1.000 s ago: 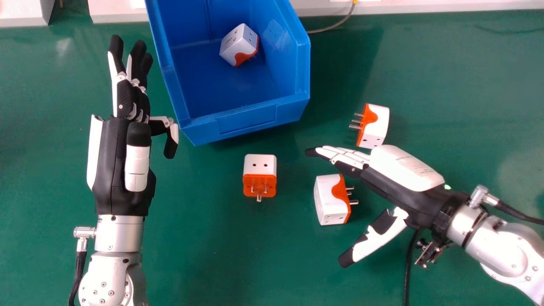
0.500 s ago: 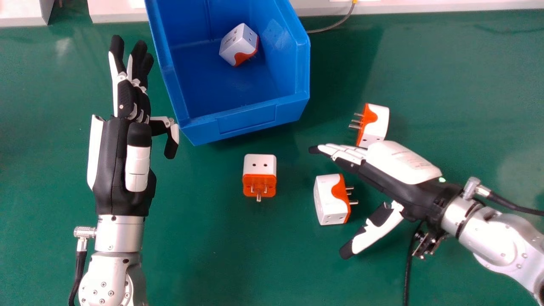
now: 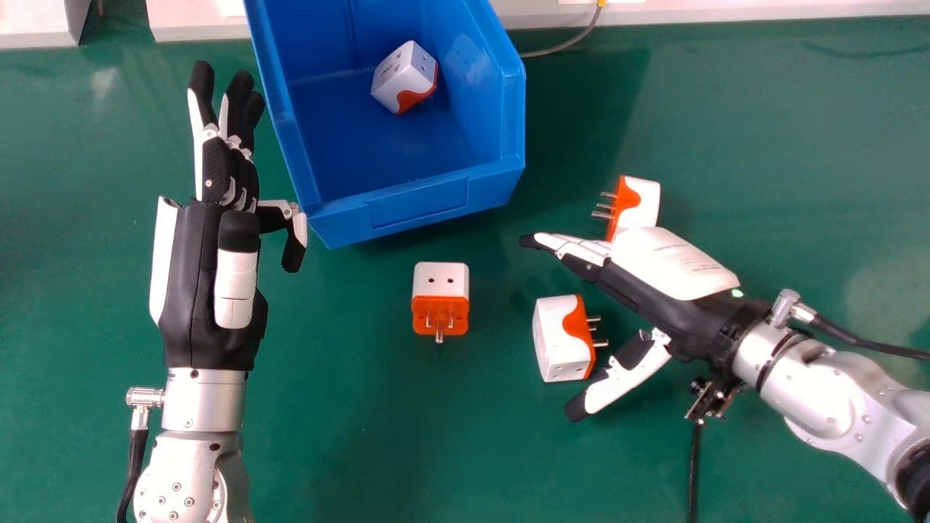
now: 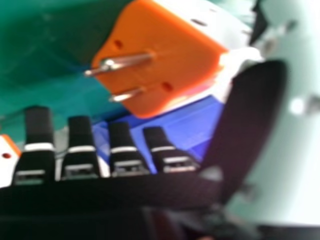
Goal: Pick all objects and put in blue box
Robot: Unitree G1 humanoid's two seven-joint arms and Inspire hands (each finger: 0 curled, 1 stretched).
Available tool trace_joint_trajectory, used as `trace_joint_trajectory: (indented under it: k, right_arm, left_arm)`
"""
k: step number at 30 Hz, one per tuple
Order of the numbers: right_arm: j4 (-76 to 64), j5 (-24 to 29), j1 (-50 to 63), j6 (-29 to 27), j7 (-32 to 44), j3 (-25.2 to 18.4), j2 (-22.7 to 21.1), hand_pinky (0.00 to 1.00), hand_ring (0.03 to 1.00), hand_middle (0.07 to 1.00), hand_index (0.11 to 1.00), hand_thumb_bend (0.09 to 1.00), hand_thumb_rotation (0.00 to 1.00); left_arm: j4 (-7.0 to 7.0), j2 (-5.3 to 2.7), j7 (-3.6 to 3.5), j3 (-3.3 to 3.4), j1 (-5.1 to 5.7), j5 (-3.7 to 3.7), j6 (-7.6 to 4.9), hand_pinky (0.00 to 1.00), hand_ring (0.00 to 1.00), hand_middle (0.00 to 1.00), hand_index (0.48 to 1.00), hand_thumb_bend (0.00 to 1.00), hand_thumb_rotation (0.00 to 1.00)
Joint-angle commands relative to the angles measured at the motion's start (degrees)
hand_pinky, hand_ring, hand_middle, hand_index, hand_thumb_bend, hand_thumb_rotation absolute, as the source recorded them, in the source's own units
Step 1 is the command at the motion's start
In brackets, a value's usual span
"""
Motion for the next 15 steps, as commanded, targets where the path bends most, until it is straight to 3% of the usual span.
trace_joint_trajectory:
  k: [1, 5, 10, 15]
  right_arm:
    - [-0.1, 0.4, -0.1, 0.6, 1.2, 0.4, 0.6, 0.73, 0.835, 0.881, 0.903, 1.0, 0.37]
    - [-0.5, 2.1, 0.4, 0.1, 2.2, -0.2, 1.3, 0.68, 0.761, 0.813, 0.845, 1.0, 0.33]
    - [-0.7, 3.7, 0.9, -1.2, 2.2, -0.6, 1.5, 0.57, 0.643, 0.712, 0.747, 0.976, 0.21]
    - [-1.8, 1.9, 0.6, -2.0, 0.2, 0.2, 0.6, 0.5, 0.572, 0.647, 0.686, 0.942, 0.13]
  left_arm:
    - [-0.76, 0.09, 0.1, -0.01, -0.21, -0.05, -0.95, 0.0, 1.0, 1.0, 1.0, 1.0, 0.96]
    - [-0.92, 0.03, 0.23, -0.01, -0.18, 0.04, -1.04, 0.0, 1.0, 1.0, 1.0, 1.0, 0.96]
    - [-0.86, 0.06, 0.33, 0.0, -0.22, 0.09, -1.11, 0.0, 1.0, 1.0, 1.0, 1.0, 0.96]
    - [-0.76, 0.0, 0.22, -0.05, -0.41, -0.11, -0.8, 0.0, 1.0, 1.0, 1.0, 1.0, 0.96]
